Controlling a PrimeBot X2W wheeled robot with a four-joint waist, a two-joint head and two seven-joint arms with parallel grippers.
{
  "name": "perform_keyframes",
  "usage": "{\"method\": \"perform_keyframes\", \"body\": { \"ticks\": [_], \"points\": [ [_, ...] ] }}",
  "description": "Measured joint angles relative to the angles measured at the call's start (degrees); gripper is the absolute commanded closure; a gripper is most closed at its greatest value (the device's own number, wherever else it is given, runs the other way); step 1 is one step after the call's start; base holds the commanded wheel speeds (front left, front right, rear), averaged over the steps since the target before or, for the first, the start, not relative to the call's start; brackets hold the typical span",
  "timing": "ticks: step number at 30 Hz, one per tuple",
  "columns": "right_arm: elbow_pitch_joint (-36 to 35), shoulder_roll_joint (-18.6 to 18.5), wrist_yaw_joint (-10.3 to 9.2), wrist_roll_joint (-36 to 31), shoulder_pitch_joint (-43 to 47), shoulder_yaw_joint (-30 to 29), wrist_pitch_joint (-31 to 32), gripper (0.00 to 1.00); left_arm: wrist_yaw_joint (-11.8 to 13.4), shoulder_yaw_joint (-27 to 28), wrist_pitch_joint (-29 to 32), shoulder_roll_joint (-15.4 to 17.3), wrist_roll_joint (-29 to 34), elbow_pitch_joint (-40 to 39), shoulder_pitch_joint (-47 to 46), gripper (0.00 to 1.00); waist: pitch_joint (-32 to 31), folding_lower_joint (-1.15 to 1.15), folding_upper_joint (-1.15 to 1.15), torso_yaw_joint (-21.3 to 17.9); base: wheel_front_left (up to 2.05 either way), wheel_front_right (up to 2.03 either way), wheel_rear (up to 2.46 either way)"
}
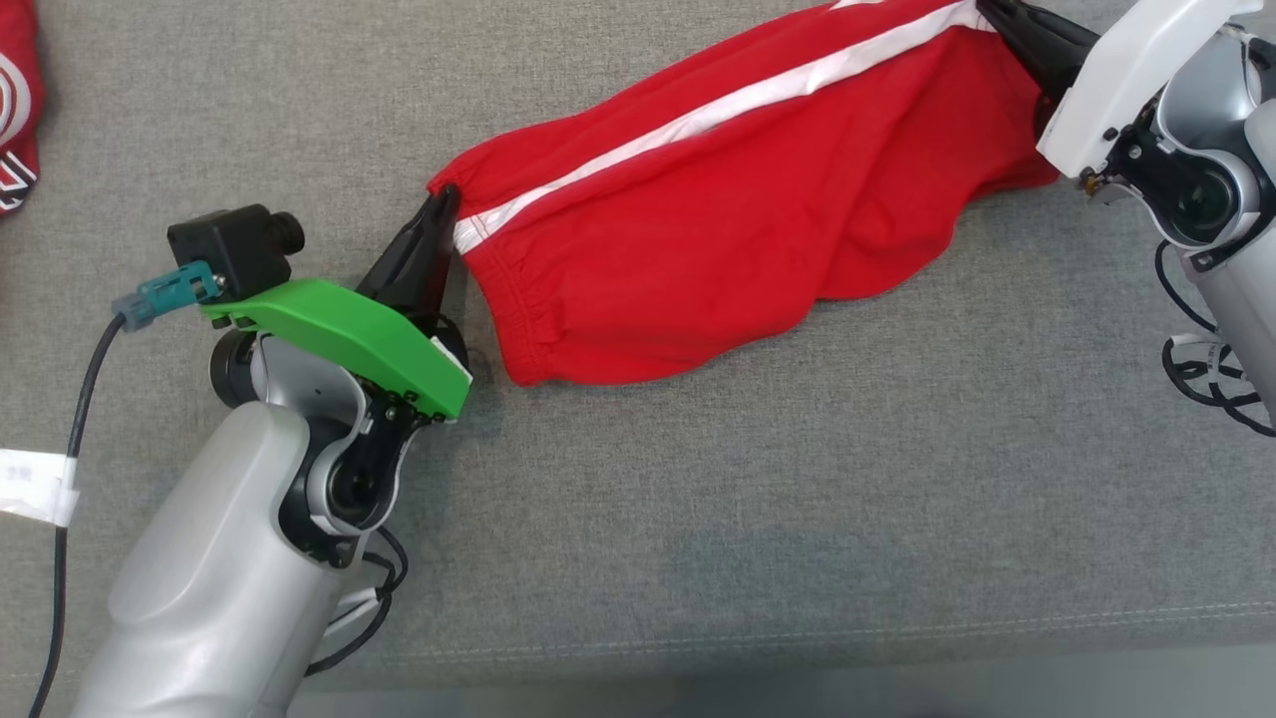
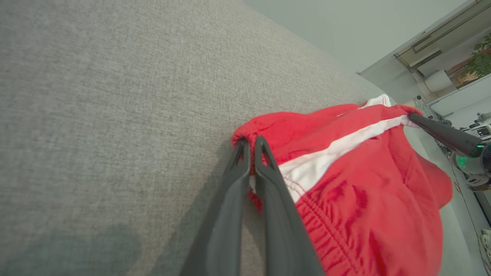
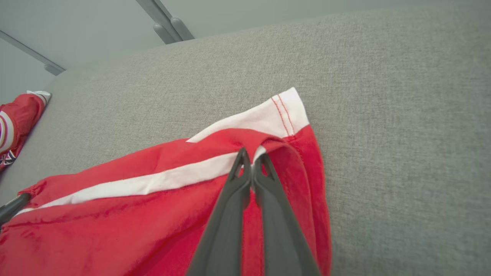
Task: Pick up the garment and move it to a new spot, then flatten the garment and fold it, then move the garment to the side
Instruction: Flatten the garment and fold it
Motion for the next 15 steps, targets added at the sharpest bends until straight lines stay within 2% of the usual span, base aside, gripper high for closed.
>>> {"method": "perform_keyframes", "body": {
  "ticks": [1,2,3,4,5,7,8,9,15],
  "points": [
    [0.54,0.25,0.26,-0.13,-0.22,0.14,-0.01,1.00,-0.01,-0.08,-0.21,-0.15,0.02,0.20,-0.32,0.53,0.08,0.00,0.00,0.06,0.00,0.00,0.00],
    [1.08,0.37,0.55,-0.43,-0.39,0.30,-0.01,1.00,-0.04,-0.10,-0.26,-0.34,0.02,0.41,-0.65,0.31,0.11,0.00,0.00,0.07,0.00,0.00,0.00],
    [1.64,0.42,0.56,-0.68,-0.56,0.47,-0.03,1.00,-0.08,-0.14,-0.55,-0.49,0.04,0.69,-0.97,0.02,0.11,0.00,0.00,0.05,0.00,0.00,0.00],
    [2.27,0.42,0.57,-1.01,-0.82,0.53,-0.13,0.97,-0.09,-0.18,-0.73,-0.56,0.22,0.96,-1.26,0.00,0.08,0.00,0.00,0.03,0.00,0.00,0.00],
    [2.93,0.38,0.67,-1.21,-1.18,0.51,-0.58,0.73,-0.19,-0.20,-0.74,-0.57,0.38,1.20,-1.50,0.00,0.04,0.00,0.00,-0.01,0.00,0.00,0.00],
    [3.97,0.27,0.92,-1.41,-1.83,0.47,-0.90,0.42,-0.80,-0.27,-0.99,-0.56,0.57,1.47,-1.77,0.00,-0.06,0.00,0.00,-0.10,0.00,0.00,0.00],
    [4.45,0.27,1.08,-1.49,-2.20,0.47,-1.13,0.07,-0.96,-0.30,-1.24,-0.55,0.75,1.57,-1.82,0.00,-0.12,0.00,0.00,-0.16,0.00,0.00,0.00],
    [4.89,0.26,1.14,-1.76,-2.53,0.46,-1.56,0.00,-1.09,-0.32,-1.40,-0.53,0.83,1.65,-1.83,0.00,-0.19,0.00,0.00,-0.21,0.00,0.00,0.00],
    [7.49,0.29,1.41,-2.57,-4.07,0.38,-3.07,0.00,-1.36,-0.04,-3.03,0.38,2.78,2.42,-1.84,0.00,-0.65,0.00,0.00,-0.50,0.00,0.00,0.00]
  ]
}}
